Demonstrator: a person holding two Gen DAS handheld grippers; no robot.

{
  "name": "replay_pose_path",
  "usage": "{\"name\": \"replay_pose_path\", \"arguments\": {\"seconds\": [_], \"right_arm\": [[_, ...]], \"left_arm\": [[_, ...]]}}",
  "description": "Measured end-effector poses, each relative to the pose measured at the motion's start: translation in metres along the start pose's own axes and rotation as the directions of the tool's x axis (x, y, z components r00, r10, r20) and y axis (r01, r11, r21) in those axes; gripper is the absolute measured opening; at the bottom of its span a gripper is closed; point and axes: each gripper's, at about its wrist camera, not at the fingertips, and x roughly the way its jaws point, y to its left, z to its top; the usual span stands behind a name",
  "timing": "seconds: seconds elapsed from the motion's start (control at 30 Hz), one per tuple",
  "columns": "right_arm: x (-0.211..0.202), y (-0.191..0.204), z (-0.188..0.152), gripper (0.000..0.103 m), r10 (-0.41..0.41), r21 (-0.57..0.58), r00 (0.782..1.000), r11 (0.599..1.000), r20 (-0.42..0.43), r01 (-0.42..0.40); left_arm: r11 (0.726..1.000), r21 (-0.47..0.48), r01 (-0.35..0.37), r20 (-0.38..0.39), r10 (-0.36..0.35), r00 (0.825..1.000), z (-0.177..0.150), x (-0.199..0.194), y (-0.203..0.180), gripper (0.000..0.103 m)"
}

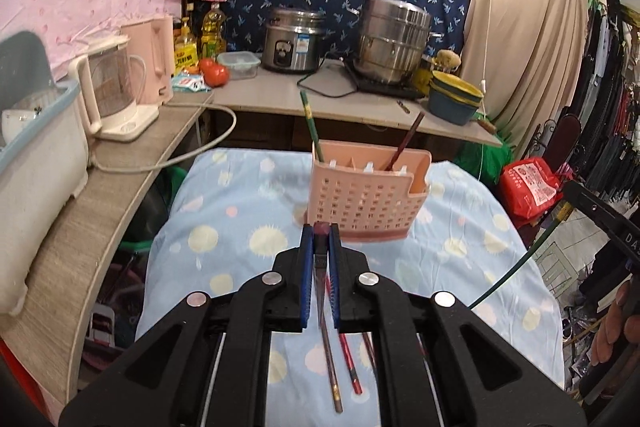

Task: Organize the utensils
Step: 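Carry both chopsticks to the pink caddy and drop them inside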

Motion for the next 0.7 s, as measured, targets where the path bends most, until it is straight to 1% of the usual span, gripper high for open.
{"name": "replay_pose_path", "arguments": {"seconds": [0.17, 0.3, 0.43, 0.57, 0.7], "right_arm": [[0.007, -0.005, 0.037, 0.007, 0.004, 0.026, 0.998, 1.000, 0.059, -0.006], [0.015, -0.007, 0.069, 0.007, 0.004, 0.038, 0.994, 0.999, 0.109, -0.008], [0.033, -0.008, 0.099, 0.007, -0.012, 0.035, 0.989, 0.999, 0.147, 0.007], [0.057, -0.011, 0.121, 0.007, -0.026, 0.037, 0.987, 0.999, 0.160, 0.020], [0.088, -0.018, 0.129, 0.007, -0.028, 0.063, 0.989, 0.998, 0.144, 0.019]], "left_arm": [[1.000, 0.019, 0.007, 0.081, -0.008, 0.997, 0.043, -0.008, -0.006, 0.007], [0.999, 0.034, 0.003, 0.150, -0.008, 0.989, 0.082, -0.010, -0.014, 0.007], [0.999, 0.033, 0.003, 0.206, -0.009, 0.979, 0.120, -0.006, -0.019, 0.007], [0.999, 0.033, -0.003, 0.259, -0.005, 0.966, 0.155, 0.003, -0.025, 0.007], [1.000, 0.026, -0.002, 0.282, -0.006, 0.959, 0.176, 0.020, -0.026, 0.007]]}}
